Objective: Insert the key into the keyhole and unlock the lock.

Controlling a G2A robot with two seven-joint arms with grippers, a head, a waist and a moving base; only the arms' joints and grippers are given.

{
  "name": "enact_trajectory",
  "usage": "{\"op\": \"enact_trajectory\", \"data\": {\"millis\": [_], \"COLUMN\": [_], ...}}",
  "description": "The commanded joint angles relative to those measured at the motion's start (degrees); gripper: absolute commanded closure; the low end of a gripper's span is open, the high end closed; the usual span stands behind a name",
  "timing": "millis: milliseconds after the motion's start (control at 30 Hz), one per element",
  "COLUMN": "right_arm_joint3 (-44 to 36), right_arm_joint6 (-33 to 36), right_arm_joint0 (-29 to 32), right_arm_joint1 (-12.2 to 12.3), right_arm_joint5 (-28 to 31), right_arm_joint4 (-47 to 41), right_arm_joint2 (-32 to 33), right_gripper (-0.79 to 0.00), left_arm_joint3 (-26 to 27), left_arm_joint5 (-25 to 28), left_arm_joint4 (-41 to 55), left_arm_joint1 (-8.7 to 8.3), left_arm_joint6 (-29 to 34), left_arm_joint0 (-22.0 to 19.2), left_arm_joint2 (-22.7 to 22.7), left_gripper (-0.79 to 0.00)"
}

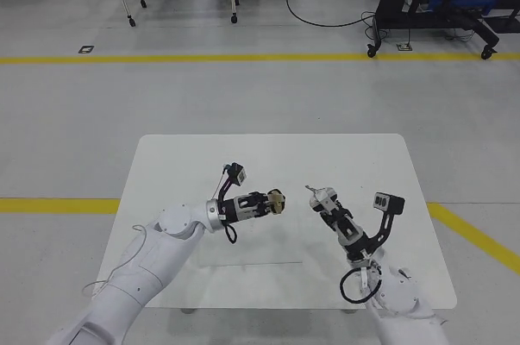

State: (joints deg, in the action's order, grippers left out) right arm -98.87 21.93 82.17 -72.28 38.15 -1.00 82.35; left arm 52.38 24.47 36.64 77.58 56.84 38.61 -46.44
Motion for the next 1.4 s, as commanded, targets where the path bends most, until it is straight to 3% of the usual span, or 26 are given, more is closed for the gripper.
{"op": "enact_trajectory", "data": {"millis": [0,133,533,600,667,733,900,1067,1167,1367], "right_arm_joint3": [-2.5,-7.2,-7.2,-7.2,-6.4,-5.6,-4.2,-5.7,-8.4,-8.4], "right_arm_joint6": [-0.4,-3.3,-3.3,-3.4,-4.6,-5.2,-4.8,-6.0,-9.6,-9.6], "right_arm_joint0": [1.4,4.4,4.4,4.4,3.5,2.5,0.2,-0.6,1.0,1.0], "right_arm_joint1": [0.3,0.6,0.6,0.6,0.7,0.9,1.8,2.7,3.1,3.1], "right_arm_joint5": [0.9,0.2,0.2,0.0,-0.4,2.1,10.3,19.2,19.8,19.8], "right_arm_joint4": [6.5,15.1,15.1,15.2,17.0,18.6,27.4,42.8,50.6,50.6], "right_arm_joint2": [2.3,4.7,4.7,4.8,6.1,7.4,12.7,17.3,18.1,18.1], "right_gripper": [0.000,0.000,0.000,0.000,0.000,0.000,0.000,0.000,0.000,0.000], "left_arm_joint3": [-0.6,-3.2,-1.6,-0.1,-0.9,-3.6,-9.7,-13.0,-14.1,-14.1], "left_arm_joint5": [-1.3,-3.3,-4.2,-7.7,-15.8,-22.9,-30.8,-32.3,-31.1,-31.1], "left_arm_joint4": [0.4,1.3,1.8,5.9,8.8,7.5,6.3,4.0,1.7,1.7], "left_arm_joint1": [0.19,0.62,0.64,0.69,0.78,0.93,1.96,2.96,3.20,3.20], "left_arm_joint6": [3.4,10.6,9.3,10.3,15.9,19.4,23.1,30.7,30.9,30.9], "left_arm_joint0": [-0.6,-2.2,-1.0,0.5,0.4,-1.8,-6.6,-10.9,-12.3,-12.3], "left_arm_joint2": [0.3,1.1,0.9,0.2,0.7,1.9,3.6,5.5,6.3,6.3], "left_gripper": [0.000,0.000,0.000,0.000,0.000,0.000,0.000,0.000,0.000,0.000]}}
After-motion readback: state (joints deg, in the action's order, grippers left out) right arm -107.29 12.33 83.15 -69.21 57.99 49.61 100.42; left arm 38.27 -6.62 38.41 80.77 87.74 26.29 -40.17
